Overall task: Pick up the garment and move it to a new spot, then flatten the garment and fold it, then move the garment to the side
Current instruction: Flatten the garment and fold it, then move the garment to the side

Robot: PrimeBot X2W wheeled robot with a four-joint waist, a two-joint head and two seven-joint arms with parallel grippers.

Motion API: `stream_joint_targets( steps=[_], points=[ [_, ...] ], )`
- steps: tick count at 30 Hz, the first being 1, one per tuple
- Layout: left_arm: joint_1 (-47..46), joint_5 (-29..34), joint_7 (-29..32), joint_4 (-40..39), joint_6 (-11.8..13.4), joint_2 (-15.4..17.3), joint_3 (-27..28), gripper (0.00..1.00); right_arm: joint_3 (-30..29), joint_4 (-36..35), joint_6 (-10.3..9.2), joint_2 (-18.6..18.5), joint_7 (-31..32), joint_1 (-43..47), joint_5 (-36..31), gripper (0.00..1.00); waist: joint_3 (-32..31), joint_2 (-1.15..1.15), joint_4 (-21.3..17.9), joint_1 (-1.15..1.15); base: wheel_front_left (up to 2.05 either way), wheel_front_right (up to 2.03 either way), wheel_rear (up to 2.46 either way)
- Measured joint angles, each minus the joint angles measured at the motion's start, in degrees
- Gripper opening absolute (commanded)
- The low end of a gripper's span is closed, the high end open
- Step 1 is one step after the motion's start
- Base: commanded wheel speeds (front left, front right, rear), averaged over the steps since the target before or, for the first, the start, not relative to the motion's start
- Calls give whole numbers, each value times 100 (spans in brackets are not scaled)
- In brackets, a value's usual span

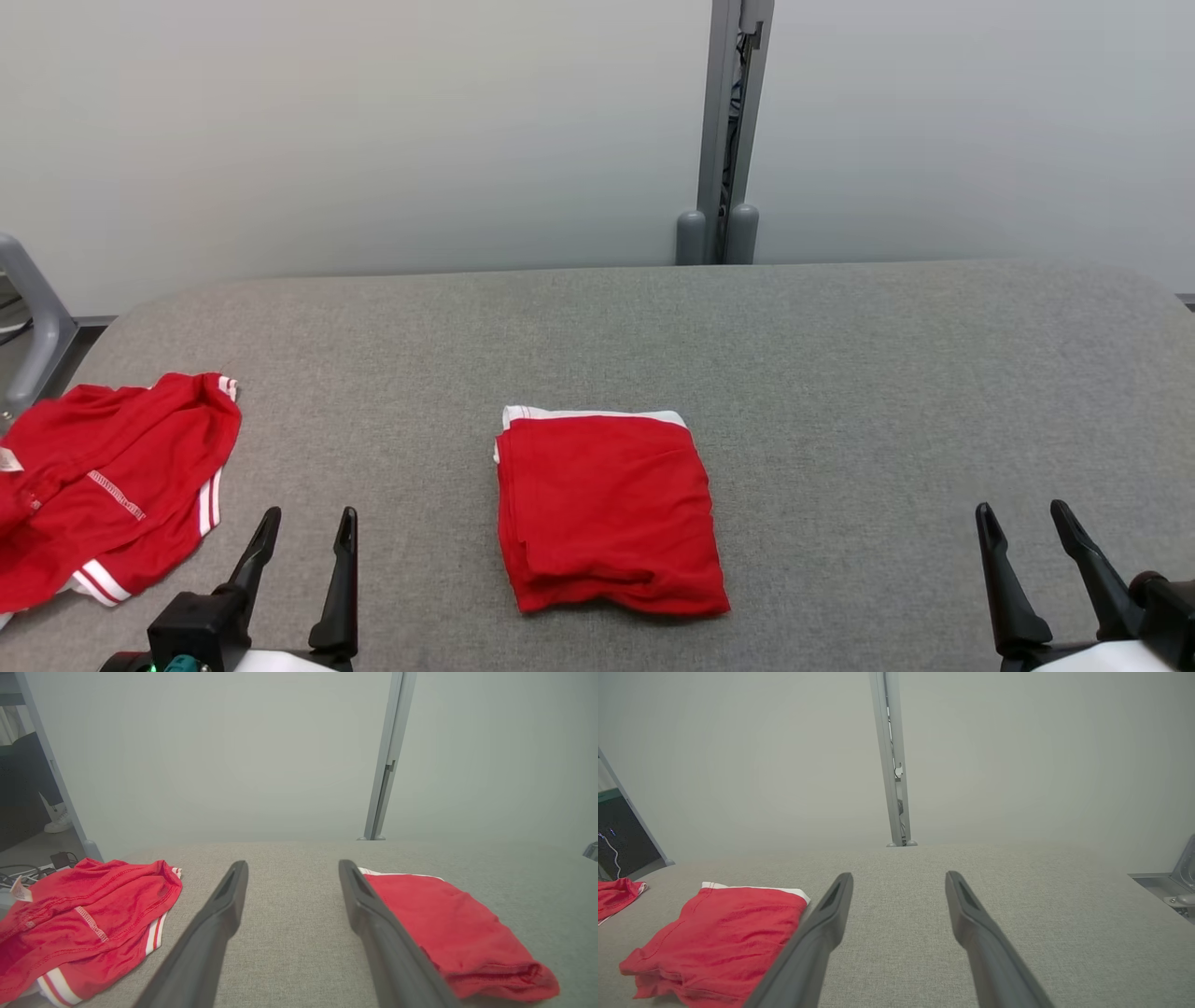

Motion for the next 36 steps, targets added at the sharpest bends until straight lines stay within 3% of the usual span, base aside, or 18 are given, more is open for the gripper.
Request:
stream_joint_targets(
  steps=[36],
  points=[
    [181, -167, 175, -11, 22, 180, -79, 100, -109, -32, 0, 10, 154, 180, 44, 100, -36, 0, 45, 0, 0, 0, 0]
  ],
)
